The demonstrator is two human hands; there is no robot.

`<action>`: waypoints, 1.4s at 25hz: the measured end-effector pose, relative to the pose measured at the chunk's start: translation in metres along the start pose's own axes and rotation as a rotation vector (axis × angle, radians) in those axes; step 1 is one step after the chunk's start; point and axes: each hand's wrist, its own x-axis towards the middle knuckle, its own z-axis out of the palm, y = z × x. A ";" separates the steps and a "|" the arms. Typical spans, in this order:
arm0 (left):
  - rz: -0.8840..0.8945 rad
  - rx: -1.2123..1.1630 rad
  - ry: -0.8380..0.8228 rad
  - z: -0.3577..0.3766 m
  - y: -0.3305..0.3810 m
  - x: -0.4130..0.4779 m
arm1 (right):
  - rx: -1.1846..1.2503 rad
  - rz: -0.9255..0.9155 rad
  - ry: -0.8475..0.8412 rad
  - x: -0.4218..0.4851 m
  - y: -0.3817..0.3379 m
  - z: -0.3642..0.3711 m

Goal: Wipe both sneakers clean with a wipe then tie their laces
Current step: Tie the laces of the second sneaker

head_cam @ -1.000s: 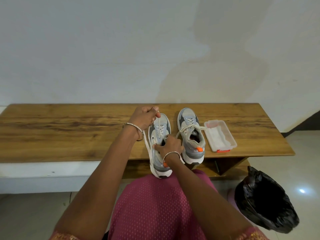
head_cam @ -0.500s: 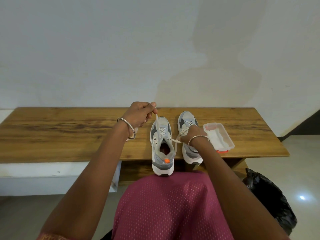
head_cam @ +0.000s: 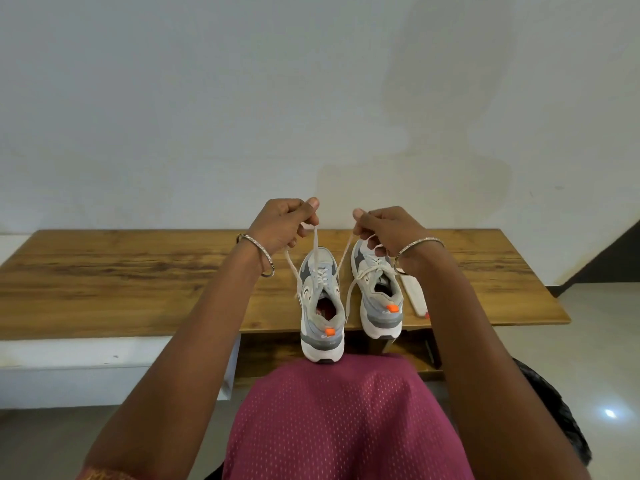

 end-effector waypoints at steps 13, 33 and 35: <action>0.237 -0.494 -0.023 -0.007 0.059 -0.018 | 0.481 -0.342 0.082 -0.007 -0.012 0.019; 0.149 -0.217 0.108 0.010 0.018 -0.027 | 0.490 -0.416 0.189 -0.019 -0.002 0.029; 0.093 -0.291 0.107 0.015 0.007 -0.029 | 0.532 -0.376 0.186 -0.021 -0.001 0.033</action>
